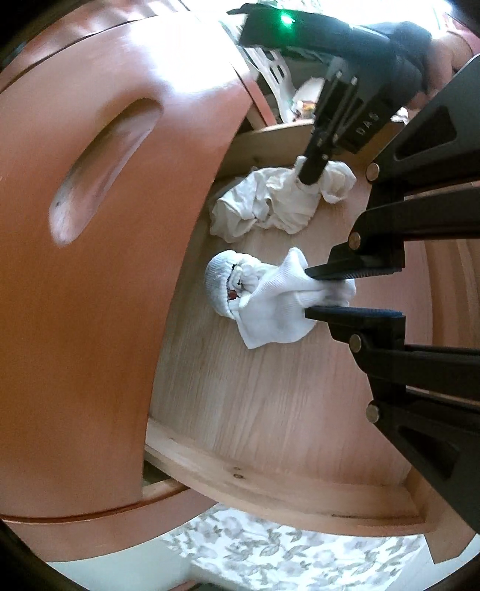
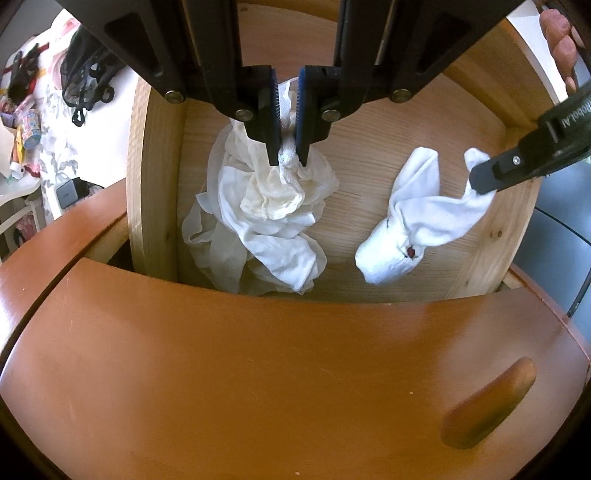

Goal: Take underwear out of drawer
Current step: 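Close the left tool on the white socks in the drawer, then lift the white socks with the left tool while the right tool lifts the white cloth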

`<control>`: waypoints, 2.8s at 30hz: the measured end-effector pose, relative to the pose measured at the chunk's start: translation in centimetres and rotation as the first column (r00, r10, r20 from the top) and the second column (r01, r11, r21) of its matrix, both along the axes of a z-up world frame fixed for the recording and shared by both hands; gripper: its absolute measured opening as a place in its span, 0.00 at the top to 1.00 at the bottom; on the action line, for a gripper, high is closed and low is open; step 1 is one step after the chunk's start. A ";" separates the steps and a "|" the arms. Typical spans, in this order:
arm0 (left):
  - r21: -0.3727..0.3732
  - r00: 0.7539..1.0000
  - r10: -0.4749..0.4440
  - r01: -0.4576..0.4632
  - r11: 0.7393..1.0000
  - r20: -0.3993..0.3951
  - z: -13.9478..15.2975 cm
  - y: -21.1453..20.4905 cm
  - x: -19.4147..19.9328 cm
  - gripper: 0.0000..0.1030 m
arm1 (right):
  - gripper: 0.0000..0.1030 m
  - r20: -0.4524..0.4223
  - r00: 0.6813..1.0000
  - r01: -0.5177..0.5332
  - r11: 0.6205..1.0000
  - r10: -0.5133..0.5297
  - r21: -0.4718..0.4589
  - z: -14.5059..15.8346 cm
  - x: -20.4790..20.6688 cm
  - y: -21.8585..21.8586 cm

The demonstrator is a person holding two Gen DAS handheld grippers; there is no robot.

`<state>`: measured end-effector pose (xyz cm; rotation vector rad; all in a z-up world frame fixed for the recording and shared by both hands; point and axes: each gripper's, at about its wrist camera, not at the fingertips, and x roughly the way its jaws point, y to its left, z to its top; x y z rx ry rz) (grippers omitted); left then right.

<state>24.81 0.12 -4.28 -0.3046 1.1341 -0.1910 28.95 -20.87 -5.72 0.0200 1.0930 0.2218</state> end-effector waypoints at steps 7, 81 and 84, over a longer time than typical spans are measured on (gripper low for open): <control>0.041 0.999 -0.023 0.022 0.999 0.027 -0.3 -0.7 -1.0 0.87 | 0.93 0.045 0.999 -0.014 0.999 0.012 0.029 0.7 -0.7 -0.3; 0.247 0.988 -0.146 0.155 0.957 -0.053 0.1 -5.0 -3.6 0.67 | 0.93 0.229 0.972 0.019 0.990 -0.052 0.142 9.3 -11.2 -5.8; 0.235 0.989 -0.141 0.149 0.961 -0.047 -0.1 -4.8 -3.5 0.81 | 0.93 0.229 0.972 0.017 0.990 -0.049 0.142 9.3 -11.2 -5.8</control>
